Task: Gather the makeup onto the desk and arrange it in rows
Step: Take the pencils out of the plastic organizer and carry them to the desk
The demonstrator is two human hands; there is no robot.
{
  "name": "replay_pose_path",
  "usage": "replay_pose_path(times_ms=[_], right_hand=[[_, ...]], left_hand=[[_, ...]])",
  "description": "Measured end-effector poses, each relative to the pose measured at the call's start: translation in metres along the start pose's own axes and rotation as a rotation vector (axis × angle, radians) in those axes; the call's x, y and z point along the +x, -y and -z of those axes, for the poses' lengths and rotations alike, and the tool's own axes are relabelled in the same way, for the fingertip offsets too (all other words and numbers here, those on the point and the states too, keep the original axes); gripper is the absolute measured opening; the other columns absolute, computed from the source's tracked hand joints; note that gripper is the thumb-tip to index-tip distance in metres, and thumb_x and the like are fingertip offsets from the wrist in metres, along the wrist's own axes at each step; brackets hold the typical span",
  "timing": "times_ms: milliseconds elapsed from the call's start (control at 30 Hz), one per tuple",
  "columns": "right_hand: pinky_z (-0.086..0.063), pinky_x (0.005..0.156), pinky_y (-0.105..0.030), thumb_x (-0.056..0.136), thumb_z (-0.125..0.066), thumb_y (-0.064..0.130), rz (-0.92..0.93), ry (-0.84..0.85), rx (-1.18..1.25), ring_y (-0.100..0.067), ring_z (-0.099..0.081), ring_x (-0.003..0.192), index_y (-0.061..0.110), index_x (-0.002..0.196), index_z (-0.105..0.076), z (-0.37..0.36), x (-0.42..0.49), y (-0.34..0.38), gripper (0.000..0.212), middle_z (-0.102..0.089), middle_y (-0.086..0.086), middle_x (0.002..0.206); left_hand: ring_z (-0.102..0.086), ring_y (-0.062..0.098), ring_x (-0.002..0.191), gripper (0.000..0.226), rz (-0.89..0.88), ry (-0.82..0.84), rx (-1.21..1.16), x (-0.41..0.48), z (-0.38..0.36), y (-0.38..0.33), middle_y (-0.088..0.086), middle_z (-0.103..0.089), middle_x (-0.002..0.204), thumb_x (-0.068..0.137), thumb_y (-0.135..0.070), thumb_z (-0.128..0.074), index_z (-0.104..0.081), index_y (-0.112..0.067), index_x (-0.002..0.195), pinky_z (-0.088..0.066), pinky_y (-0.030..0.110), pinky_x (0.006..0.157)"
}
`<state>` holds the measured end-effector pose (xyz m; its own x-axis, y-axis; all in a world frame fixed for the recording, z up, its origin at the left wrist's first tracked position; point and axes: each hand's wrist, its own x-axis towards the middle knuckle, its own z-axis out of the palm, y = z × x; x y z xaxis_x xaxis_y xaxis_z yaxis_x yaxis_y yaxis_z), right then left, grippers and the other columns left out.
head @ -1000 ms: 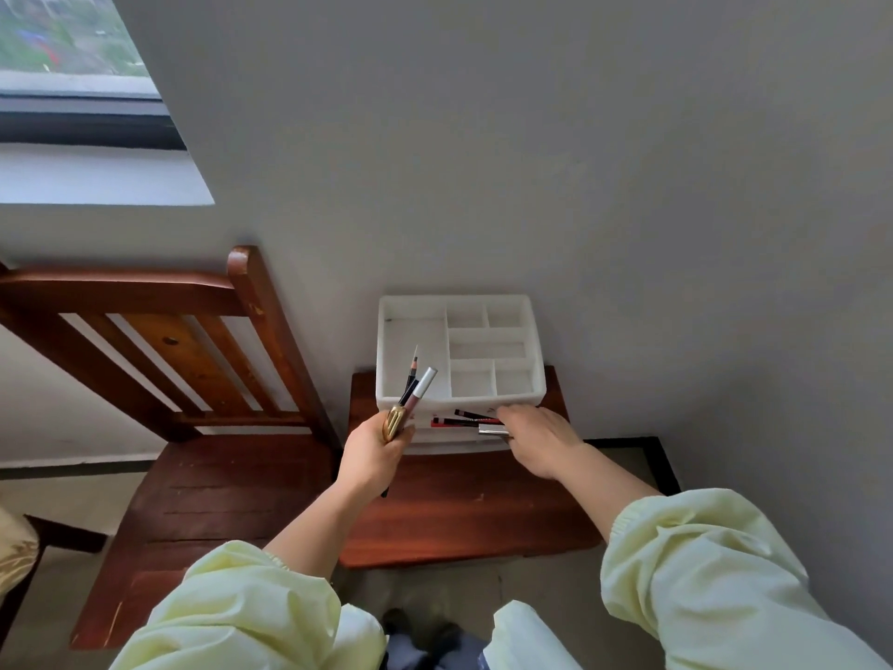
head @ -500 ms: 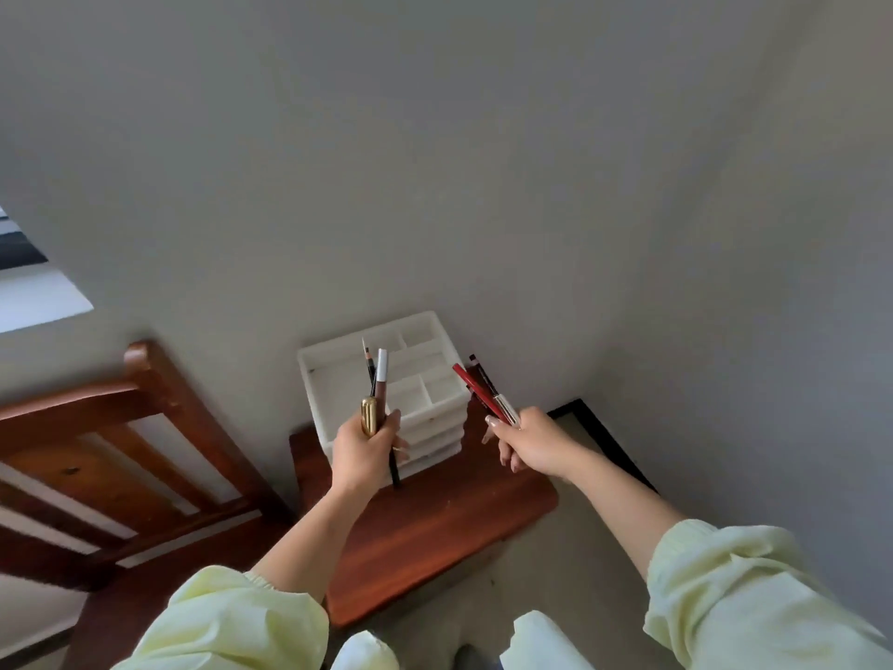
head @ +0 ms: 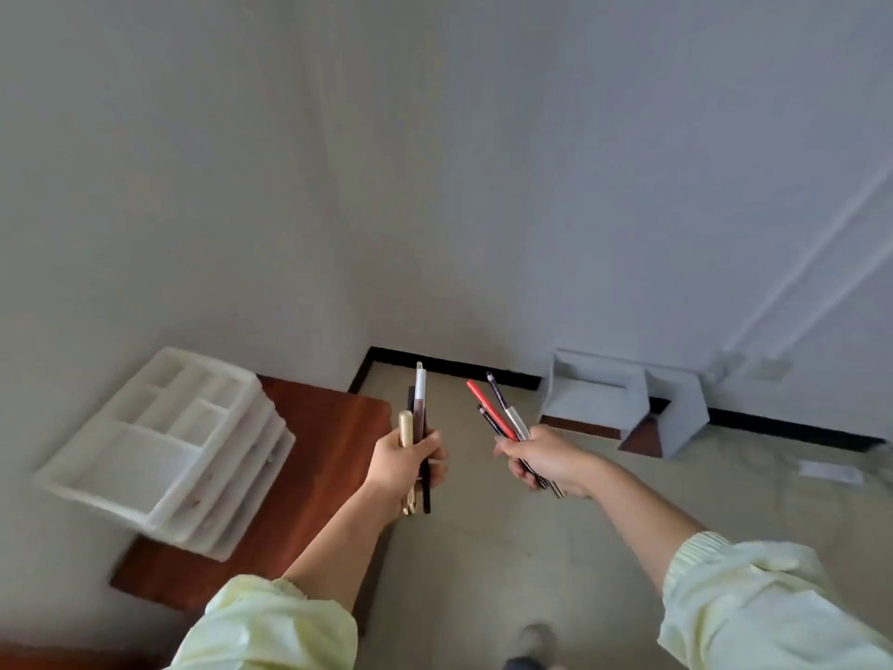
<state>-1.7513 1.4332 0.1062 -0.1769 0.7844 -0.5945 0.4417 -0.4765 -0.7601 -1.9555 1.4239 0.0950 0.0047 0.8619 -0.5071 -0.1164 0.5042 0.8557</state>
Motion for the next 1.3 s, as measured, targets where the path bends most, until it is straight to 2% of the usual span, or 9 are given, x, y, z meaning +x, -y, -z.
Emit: replay_pose_path(times_ms=[133,267,433,567,733,933,1133,1300], right_hand=[[-0.037,0.045,-0.021,0.101,-0.048,0.024,-0.057,-0.199,0.098,-0.011,-0.039,0.044,-0.002,0.107,-0.061,0.061,-0.07,-0.068,0.029,-0.048,-0.002,0.061],[-0.037,0.047,-0.022,0.1,-0.049,0.026,-0.1,-0.429,0.317,-0.013,-0.04,0.047,0.006,0.096,-0.068,0.116,-0.163,-0.149,0.028,-0.047,-0.002,0.061],[-0.037,0.046,-0.024,0.101,-0.049,0.023,-0.145,-0.625,0.553,-0.013,-0.041,0.046,0.001,0.097,-0.067,0.169,-0.297,-0.262,0.029,-0.046,-0.001,0.059],[-0.036,0.045,-0.023,0.101,-0.05,0.021,-0.17,-0.806,0.682,-0.013,-0.04,0.042,0.0,0.095,-0.065,0.214,-0.406,-0.349,0.027,-0.048,-0.002,0.057],[-0.035,0.046,-0.024,0.101,-0.049,0.022,-0.234,-1.032,0.812,-0.012,-0.039,0.041,0.0,0.099,-0.064,0.249,-0.536,-0.444,0.027,-0.048,0.0,0.056],[-0.034,0.046,-0.025,0.103,-0.046,0.027,-0.2,-1.252,1.004,-0.012,-0.036,0.043,0.002,0.104,-0.059,0.292,-0.636,-0.533,0.029,-0.046,-0.001,0.056],[-0.041,0.05,-0.025,0.102,-0.047,0.025,-0.191,-1.351,1.097,-0.015,-0.045,0.05,0.003,0.096,-0.064,0.371,-0.694,-0.61,0.029,-0.053,-0.005,0.062],[-0.047,0.055,-0.023,0.102,-0.048,0.025,-0.205,-1.421,1.199,-0.015,-0.053,0.054,0.001,0.098,-0.067,0.448,-0.735,-0.667,0.03,-0.063,-0.005,0.067]], left_hand=[[-0.051,0.019,0.046,0.013,0.067,0.18,0.124,-0.019,-0.085,0.014,0.008,-0.053,0.063,0.091,-0.01,-0.064,-0.054,-0.005,0.088,-0.046,0.026,0.046],[-0.053,0.017,0.047,0.019,0.062,0.415,0.32,-0.059,-0.196,0.033,0.009,-0.054,0.068,0.093,-0.023,-0.064,-0.061,-0.005,0.088,-0.051,0.028,0.05],[-0.056,0.017,0.051,0.033,0.066,0.675,0.459,-0.128,-0.352,0.077,0.008,-0.056,0.071,0.095,-0.037,-0.058,-0.063,-0.005,0.1,-0.054,0.029,0.056],[-0.058,0.017,0.056,0.03,0.122,0.905,0.466,-0.197,-0.477,0.129,0.006,-0.058,0.072,0.094,-0.032,-0.06,-0.064,-0.005,0.108,-0.054,0.03,0.06],[-0.064,0.018,0.065,0.022,0.286,1.147,0.456,-0.301,-0.608,0.195,0.006,-0.065,0.078,0.093,-0.023,-0.062,-0.068,-0.007,0.107,-0.056,0.025,0.062],[-0.072,0.02,0.078,0.018,0.378,1.333,0.558,-0.384,-0.744,0.253,0.006,-0.073,0.091,0.093,-0.019,-0.062,-0.069,-0.009,0.106,-0.058,0.026,0.067],[-0.072,0.022,0.088,0.023,0.409,1.468,0.675,-0.424,-0.885,0.305,0.008,-0.073,0.105,0.092,-0.016,-0.062,-0.067,-0.007,0.113,-0.058,0.028,0.072],[-0.07,0.02,0.099,0.031,0.423,1.543,0.753,-0.444,-1.013,0.339,0.003,-0.073,0.109,0.09,-0.021,-0.064,-0.064,-0.01,0.12,-0.051,0.044,0.091]])
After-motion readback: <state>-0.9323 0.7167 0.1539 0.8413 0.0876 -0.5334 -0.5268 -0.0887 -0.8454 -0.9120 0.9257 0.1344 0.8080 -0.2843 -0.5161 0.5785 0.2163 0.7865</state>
